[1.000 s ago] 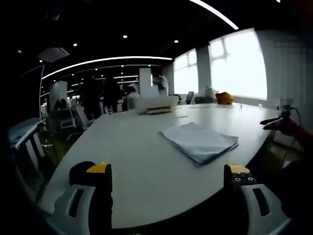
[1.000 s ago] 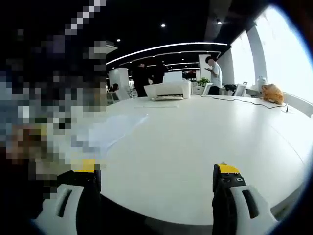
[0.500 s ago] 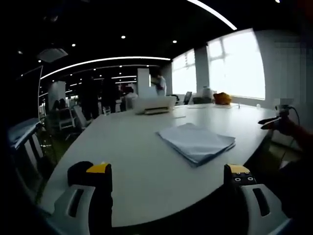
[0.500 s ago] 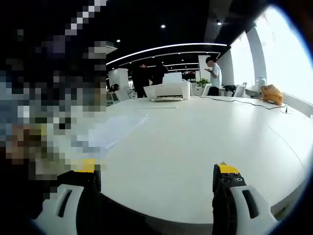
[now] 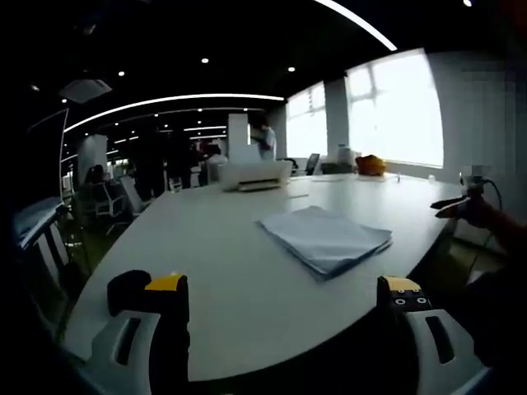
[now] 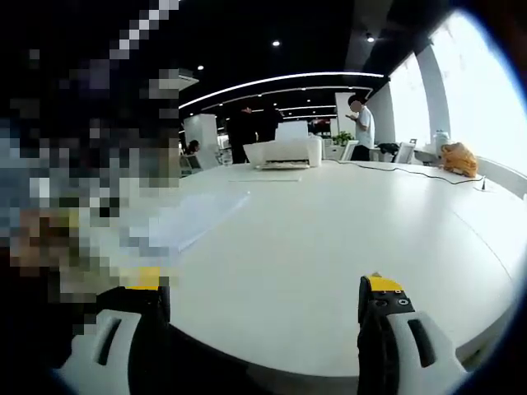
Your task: Organize the stack of printing papers by aligning and flattening the scattered papers on the table
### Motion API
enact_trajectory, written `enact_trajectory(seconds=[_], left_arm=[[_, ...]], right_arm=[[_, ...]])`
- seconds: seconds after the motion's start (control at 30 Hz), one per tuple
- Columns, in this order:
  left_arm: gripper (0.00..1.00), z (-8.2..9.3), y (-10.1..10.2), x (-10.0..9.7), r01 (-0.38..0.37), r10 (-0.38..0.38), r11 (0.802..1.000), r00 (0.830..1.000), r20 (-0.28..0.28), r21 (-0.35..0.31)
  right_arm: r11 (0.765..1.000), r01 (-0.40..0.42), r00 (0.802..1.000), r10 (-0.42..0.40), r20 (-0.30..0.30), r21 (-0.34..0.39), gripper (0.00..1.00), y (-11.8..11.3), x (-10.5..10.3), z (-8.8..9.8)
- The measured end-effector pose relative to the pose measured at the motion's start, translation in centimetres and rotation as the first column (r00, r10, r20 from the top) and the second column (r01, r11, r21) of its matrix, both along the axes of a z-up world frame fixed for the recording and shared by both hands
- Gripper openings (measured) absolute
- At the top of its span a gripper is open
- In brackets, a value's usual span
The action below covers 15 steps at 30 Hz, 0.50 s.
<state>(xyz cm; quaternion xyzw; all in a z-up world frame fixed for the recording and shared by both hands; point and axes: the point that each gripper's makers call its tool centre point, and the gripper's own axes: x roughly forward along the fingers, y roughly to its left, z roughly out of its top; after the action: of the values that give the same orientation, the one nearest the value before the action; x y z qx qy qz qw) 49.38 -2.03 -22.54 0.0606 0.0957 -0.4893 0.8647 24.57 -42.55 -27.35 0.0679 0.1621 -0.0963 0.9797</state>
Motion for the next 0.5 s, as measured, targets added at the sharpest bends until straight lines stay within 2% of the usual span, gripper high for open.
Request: enact_trajectory(seconds=[0.5], left_arm=[[0.97, -0.24, -0.01, -0.02, 0.001, -0.001, 1.000, 1.000, -0.004, -0.001]], right_arm=[[1.000, 0.006, 1.000, -0.006, 0.003, -0.005, 0.90, -0.16, -0.29, 0.17]])
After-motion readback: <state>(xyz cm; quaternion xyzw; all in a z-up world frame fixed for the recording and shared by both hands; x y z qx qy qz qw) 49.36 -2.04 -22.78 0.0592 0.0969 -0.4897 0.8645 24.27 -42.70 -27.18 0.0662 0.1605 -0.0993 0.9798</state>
